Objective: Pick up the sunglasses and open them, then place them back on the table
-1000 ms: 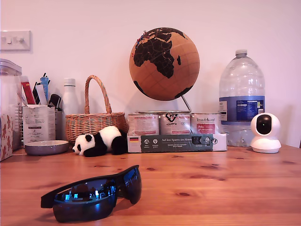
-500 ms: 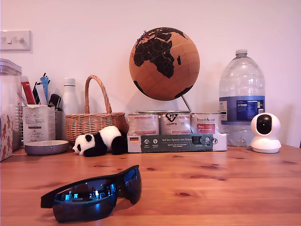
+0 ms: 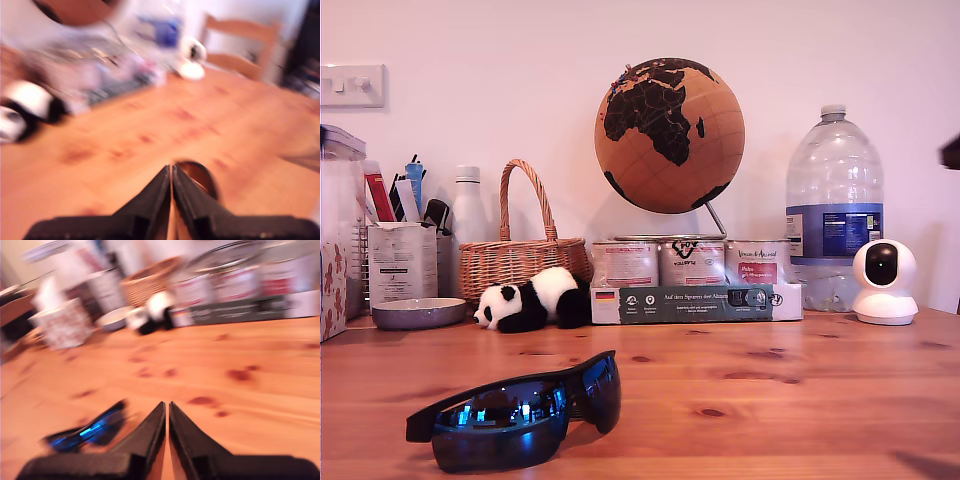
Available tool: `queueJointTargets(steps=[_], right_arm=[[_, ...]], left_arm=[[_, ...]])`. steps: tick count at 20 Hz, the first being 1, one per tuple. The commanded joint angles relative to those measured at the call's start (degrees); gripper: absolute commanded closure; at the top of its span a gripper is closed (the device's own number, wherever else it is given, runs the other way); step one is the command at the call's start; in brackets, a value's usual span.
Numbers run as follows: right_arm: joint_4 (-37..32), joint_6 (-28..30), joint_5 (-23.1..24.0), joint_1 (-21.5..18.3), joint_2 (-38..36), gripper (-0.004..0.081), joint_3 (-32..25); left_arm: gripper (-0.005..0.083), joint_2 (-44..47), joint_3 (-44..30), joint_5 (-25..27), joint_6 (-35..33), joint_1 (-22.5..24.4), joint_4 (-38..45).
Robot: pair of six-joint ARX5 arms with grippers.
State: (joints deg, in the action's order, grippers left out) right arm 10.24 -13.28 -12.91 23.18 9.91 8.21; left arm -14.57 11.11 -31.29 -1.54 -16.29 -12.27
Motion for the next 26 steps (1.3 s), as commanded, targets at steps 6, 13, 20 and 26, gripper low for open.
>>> queueJointTargets(steps=[6,13,20,26], right_arm=[[-0.2,0.0,3.5,7.5,6.0,0.0782,0.4],[-0.3,0.2,4.6,9.2,9.5,0.0782,0.4],[-0.4,0.2,6.1,9.3,9.7,0.0782,0.4],[-0.5,1.7,6.3,9.3,9.7,0.0782,0.4]], left_arm=[[0.0793,-15.0,13.0,-3.7,6.5,-11.2,-5.4],[0.0746,-37.3,28.8,-2.4,3.3,-18.9,-15.3],[0.0497,-52.4,35.7,6.2,-0.9,-21.3,-18.9],[0.0479,-65.9,43.9,13.0,-2.0,-24.9,-24.7]])
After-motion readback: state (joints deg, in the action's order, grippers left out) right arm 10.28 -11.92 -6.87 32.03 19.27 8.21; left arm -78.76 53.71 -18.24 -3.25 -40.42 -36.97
